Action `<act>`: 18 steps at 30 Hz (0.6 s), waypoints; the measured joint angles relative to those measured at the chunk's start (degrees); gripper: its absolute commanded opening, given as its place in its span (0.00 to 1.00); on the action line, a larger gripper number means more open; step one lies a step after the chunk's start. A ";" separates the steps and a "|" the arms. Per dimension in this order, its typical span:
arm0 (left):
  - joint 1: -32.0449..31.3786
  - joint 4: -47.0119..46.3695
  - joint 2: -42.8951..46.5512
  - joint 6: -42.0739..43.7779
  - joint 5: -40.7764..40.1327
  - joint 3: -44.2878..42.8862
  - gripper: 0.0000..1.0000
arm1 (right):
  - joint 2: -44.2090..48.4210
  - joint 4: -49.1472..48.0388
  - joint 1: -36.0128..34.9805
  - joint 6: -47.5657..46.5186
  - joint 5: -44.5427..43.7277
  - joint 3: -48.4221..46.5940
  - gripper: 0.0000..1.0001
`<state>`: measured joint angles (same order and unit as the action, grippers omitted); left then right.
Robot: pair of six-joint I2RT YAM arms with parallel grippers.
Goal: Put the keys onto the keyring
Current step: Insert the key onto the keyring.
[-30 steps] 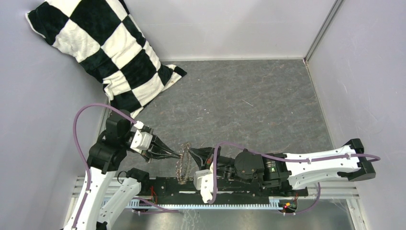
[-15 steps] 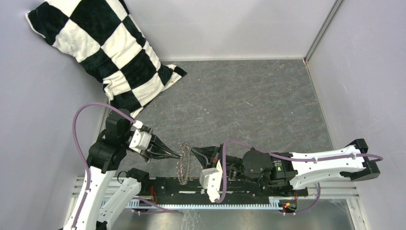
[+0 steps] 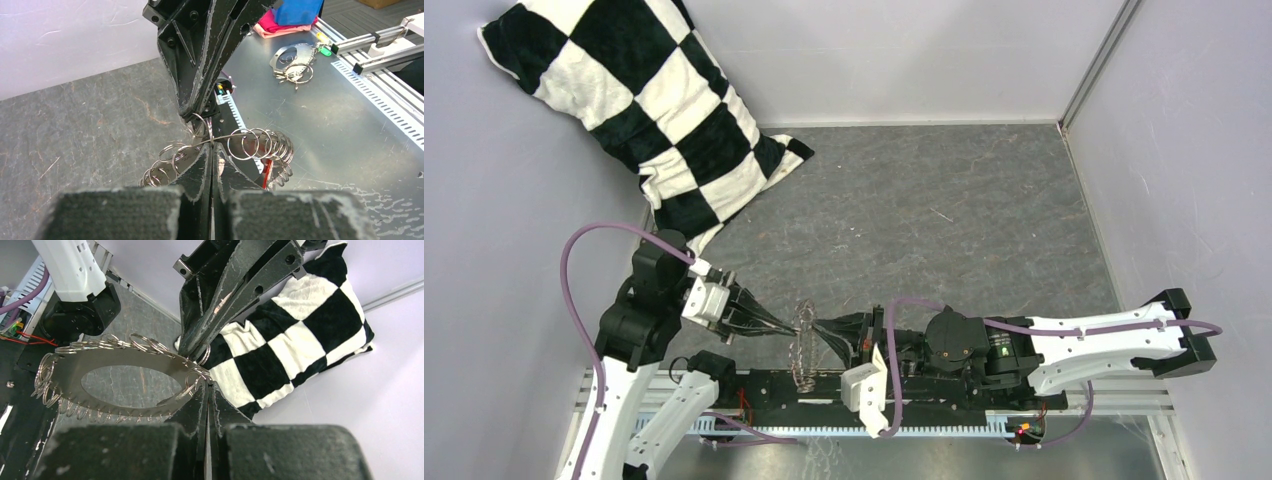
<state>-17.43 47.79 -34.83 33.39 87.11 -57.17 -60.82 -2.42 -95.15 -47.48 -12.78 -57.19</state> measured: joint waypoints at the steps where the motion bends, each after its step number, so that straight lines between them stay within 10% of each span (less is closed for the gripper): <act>1: 0.00 0.00 0.02 -0.20 0.11 -0.26 0.02 | 0.00 -0.07 0.00 -0.33 0.37 0.00 0.00; 18: 0.00 -0.02 0.39 -1.38 0.24 -0.55 0.02 | 0.02 -0.09 -1.40 -4.17 2.21 0.00 0.00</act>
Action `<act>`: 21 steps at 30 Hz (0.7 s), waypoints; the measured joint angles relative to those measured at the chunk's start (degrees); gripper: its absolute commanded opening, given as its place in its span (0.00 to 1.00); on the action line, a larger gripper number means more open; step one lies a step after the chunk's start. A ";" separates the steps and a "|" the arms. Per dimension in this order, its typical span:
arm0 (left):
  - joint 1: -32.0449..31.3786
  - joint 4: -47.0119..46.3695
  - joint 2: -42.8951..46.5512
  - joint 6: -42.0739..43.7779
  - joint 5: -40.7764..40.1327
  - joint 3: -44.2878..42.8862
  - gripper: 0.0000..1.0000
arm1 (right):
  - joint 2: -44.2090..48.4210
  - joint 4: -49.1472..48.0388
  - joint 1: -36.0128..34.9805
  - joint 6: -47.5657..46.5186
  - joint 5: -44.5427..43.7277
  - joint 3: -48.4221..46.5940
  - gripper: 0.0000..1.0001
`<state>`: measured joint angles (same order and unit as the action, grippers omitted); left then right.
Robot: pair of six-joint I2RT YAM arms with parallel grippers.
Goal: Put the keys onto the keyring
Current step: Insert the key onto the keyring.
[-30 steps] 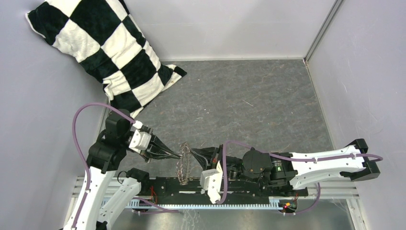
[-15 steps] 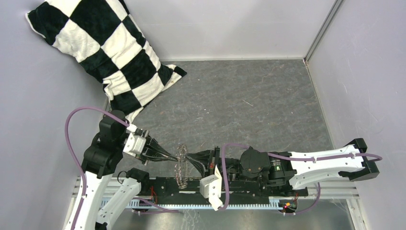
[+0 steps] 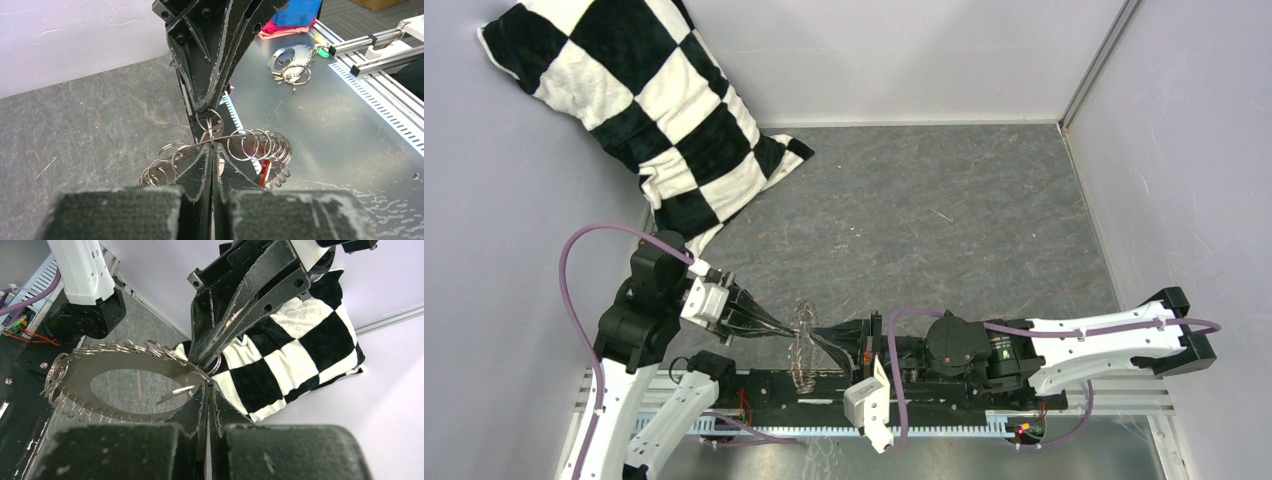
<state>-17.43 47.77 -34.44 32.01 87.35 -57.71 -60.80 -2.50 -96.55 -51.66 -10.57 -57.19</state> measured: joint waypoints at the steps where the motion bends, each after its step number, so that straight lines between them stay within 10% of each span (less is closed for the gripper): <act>1: 0.00 0.00 0.00 0.02 0.00 0.00 0.02 | 0.00 0.00 -0.11 -0.24 0.00 0.00 0.00; 21: 0.00 0.00 0.00 0.00 0.00 0.00 0.02 | 0.35 -0.85 -0.22 -3.67 -4.17 0.20 0.00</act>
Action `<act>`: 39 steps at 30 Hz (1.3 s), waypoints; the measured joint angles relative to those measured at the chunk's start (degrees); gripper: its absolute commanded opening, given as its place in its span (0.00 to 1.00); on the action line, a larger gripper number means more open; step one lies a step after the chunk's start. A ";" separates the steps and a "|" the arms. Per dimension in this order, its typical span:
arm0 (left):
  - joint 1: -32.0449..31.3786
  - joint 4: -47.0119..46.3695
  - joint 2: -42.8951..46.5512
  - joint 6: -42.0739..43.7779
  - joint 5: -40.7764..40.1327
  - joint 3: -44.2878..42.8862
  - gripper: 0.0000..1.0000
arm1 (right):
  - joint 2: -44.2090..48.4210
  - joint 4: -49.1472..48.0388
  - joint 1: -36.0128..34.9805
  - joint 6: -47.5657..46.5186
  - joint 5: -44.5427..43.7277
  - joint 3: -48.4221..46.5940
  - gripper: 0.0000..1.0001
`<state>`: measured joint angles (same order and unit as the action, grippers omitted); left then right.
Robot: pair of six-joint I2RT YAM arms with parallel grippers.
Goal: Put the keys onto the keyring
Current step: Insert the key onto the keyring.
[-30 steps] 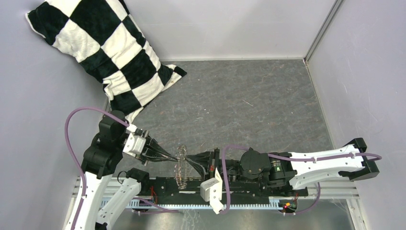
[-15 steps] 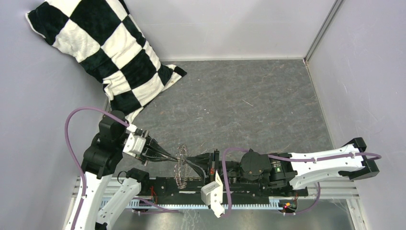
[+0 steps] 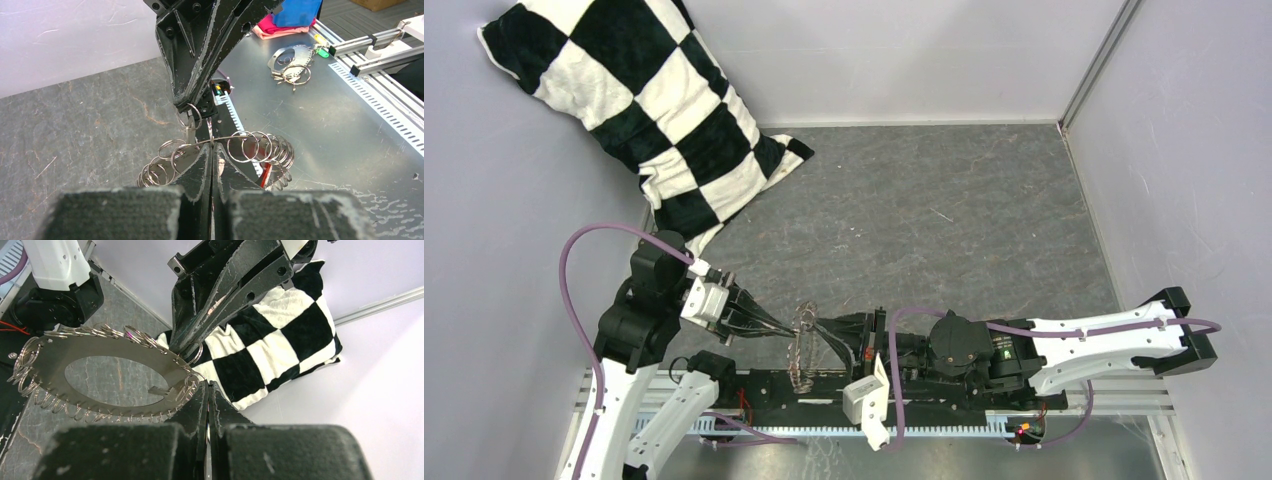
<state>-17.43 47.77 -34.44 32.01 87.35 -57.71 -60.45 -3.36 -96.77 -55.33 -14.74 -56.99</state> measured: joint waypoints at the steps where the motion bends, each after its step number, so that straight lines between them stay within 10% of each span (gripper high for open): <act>1: 0.00 0.00 0.00 0.00 0.00 0.00 0.02 | 0.00 0.00 0.00 -0.07 -0.15 0.00 0.00; 39: 0.00 -0.02 0.50 -0.02 -1.51 -0.72 0.02 | -1.40 -0.87 0.00 -1.55 1.01 0.00 0.01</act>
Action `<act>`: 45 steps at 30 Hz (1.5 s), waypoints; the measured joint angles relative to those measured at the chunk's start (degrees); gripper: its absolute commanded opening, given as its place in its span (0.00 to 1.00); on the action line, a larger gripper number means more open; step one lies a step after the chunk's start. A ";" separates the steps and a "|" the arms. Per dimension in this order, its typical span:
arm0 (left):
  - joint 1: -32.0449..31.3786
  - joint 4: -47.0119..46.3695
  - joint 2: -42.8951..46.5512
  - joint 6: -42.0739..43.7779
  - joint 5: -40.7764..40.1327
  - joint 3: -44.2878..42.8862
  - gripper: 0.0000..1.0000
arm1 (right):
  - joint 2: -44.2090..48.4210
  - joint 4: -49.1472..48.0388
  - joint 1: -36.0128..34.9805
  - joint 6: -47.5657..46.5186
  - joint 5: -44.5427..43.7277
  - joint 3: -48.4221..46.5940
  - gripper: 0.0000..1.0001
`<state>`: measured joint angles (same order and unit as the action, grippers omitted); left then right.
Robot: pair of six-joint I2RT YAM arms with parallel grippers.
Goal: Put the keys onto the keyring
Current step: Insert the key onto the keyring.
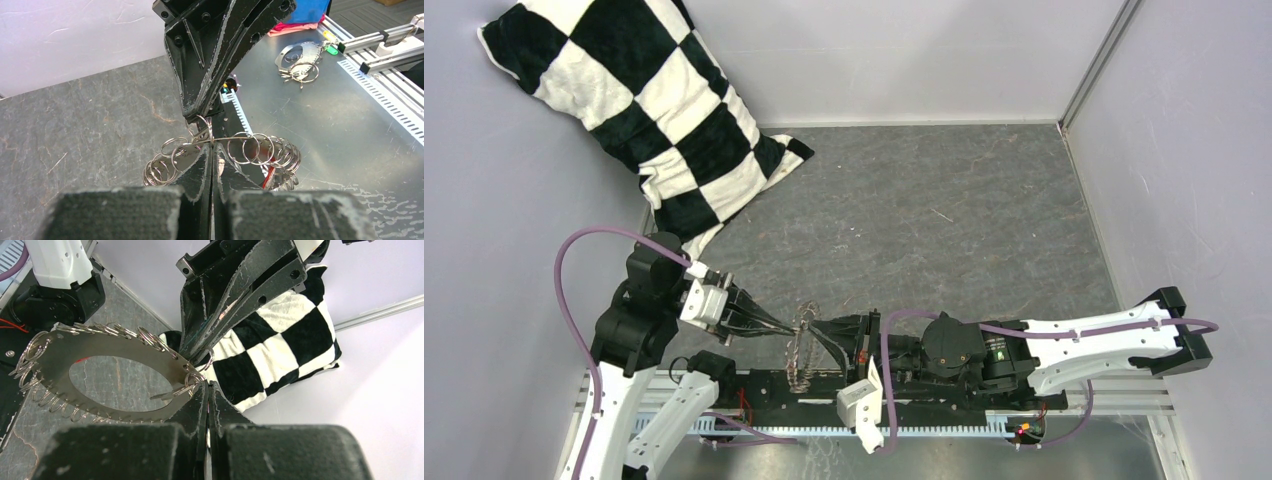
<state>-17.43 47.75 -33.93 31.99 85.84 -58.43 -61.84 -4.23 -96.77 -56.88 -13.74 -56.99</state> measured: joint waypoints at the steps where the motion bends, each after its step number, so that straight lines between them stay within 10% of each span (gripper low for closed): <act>1: 0.00 0.00 0.02 0.00 -0.15 0.00 0.02 | -0.02 0.00 0.00 0.00 -0.02 0.00 0.01; 45: 0.00 0.00 0.35 -0.07 -0.31 -0.02 0.02 | -0.04 -0.74 0.00 0.90 -2.75 0.00 0.01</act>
<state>-17.43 47.75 -33.58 31.92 85.54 -58.46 -61.89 -4.97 -96.77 -55.99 -16.49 -56.99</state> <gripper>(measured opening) 0.022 0.010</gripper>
